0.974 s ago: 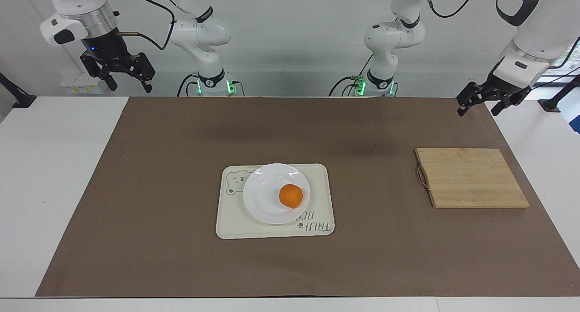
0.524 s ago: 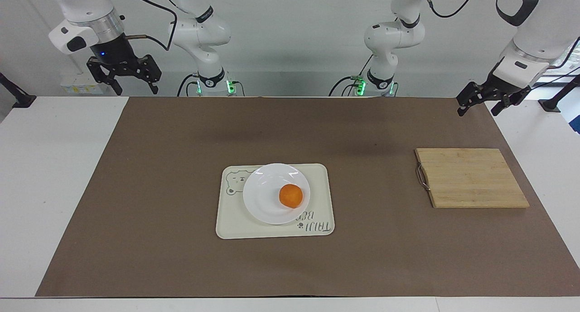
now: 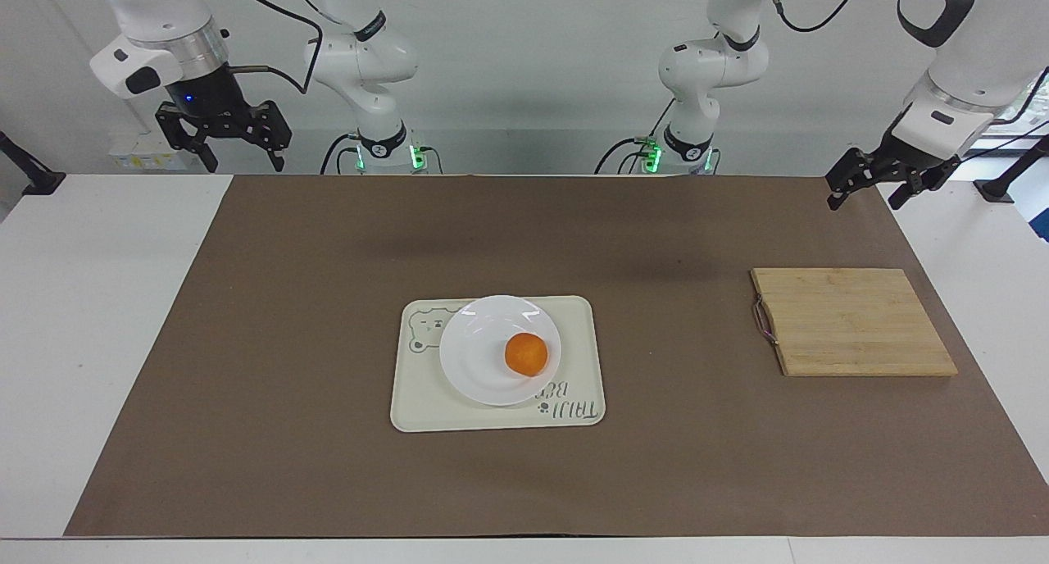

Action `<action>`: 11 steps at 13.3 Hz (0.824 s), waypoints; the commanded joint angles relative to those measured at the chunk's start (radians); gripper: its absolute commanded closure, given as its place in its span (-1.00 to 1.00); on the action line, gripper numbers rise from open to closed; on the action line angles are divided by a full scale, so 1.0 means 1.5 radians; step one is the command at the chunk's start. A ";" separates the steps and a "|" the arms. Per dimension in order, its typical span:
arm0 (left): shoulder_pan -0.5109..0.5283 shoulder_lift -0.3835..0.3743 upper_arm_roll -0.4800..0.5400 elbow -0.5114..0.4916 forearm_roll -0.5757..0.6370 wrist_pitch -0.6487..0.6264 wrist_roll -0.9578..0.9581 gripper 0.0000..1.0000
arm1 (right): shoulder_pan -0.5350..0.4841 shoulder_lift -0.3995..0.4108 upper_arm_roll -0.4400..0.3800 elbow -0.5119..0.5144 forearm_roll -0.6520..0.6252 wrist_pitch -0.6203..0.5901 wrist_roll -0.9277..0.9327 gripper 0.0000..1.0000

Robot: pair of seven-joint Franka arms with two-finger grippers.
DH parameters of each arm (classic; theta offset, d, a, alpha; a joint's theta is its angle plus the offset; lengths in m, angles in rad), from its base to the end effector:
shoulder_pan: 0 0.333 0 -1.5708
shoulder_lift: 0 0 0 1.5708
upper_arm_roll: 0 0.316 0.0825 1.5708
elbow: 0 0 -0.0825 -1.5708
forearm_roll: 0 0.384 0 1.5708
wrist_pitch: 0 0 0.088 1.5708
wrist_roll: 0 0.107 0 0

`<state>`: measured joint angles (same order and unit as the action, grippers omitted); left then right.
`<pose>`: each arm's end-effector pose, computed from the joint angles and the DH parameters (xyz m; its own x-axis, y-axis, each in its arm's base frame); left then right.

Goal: Place orange and plate with both arms

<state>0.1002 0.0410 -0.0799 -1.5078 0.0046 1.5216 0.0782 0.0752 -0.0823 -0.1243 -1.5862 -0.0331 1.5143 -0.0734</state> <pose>0.5623 0.0129 0.6270 0.9980 -0.0577 -0.0271 -0.0577 -0.9983 0.0008 0.5222 -0.0324 0.6563 0.9997 0.0227 0.0081 0.0225 -0.9995 0.0235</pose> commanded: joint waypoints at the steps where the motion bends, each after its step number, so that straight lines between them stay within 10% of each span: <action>1: -0.003 -0.005 0.002 -0.005 0.007 0.002 0.007 -1.00 | -0.001 -0.014 0.003 -0.017 0.008 0.011 0.019 -1.00; 11: -0.003 -0.005 0.002 -0.005 0.007 0.002 0.008 -1.00 | 0.000 0.001 0.006 0.012 0.006 0.002 0.016 -1.00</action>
<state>0.1002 0.0411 -0.0799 -1.5078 0.0046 1.5216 0.0783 0.0753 -0.0824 -0.1239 -1.5848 -0.0311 1.5143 -0.0661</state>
